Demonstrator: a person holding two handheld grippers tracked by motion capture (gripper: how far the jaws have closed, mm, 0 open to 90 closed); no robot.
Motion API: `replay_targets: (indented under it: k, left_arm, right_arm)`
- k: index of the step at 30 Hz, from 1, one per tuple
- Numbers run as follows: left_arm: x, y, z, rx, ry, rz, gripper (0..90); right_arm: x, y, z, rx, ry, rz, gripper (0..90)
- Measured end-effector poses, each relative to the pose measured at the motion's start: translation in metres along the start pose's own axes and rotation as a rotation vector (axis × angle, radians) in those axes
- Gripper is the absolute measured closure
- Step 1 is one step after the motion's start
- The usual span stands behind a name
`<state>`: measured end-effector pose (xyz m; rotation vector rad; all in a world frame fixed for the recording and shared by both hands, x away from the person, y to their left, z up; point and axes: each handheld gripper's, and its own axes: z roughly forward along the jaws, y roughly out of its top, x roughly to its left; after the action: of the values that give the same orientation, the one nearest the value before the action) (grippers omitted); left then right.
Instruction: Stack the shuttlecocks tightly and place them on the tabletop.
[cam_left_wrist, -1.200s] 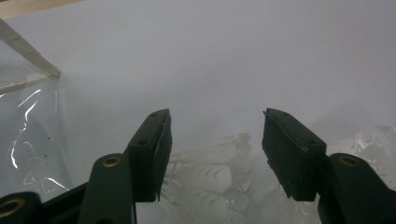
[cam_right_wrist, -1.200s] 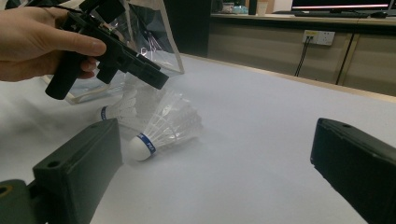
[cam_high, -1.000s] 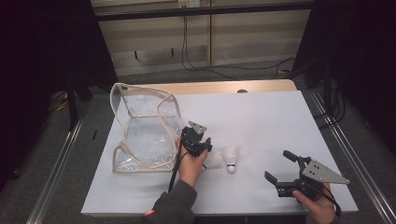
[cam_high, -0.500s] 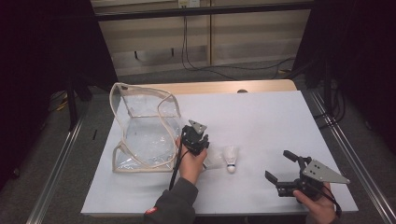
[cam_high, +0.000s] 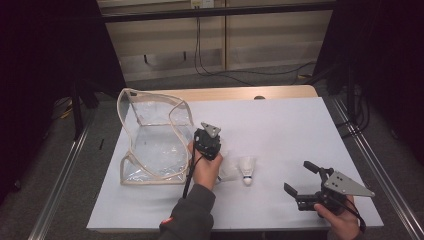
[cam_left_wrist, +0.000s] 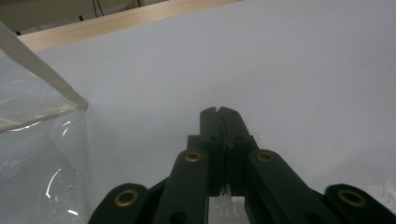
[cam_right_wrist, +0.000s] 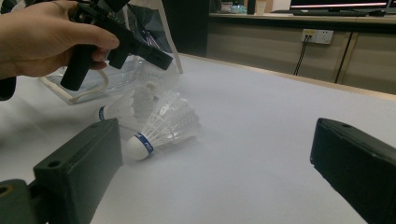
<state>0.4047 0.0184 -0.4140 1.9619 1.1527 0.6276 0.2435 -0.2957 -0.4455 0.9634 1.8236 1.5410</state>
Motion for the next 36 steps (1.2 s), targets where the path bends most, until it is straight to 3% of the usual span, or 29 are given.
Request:
replay_targets:
  k: [6, 8, 21, 29, 36]
  left_arm:
    - [-0.002, 0.005, -0.001, -0.017, -0.021, -0.027, 90.0]
    - [-0.003, 0.008, 0.0, -0.018, -0.026, -0.013, 90.0]
    - [0.002, 0.01, 0.009, -0.006, 0.024, -0.013, 89.8]
    - [0.001, 0.019, 0.014, -0.013, 0.04, 0.007, 89.8]
    - [0.002, 0.017, 0.019, 0.01, 0.075, 0.053, 89.6]
  right_arm:
    - [0.0, 0.0, 0.0, 0.0, 0.004, 0.003, 1.5]
    - [0.0, 0.0, 0.0, 0.001, 0.003, 0.003, 1.5]
    - [0.0, 0.0, 0.0, -0.002, 0.004, 0.003, 1.5]
    - [0.0, 0.0, 0.0, -0.003, 0.004, 0.003, 1.5]
    - [-0.001, 0.0, -0.001, -0.004, 0.003, 0.002, 1.5]
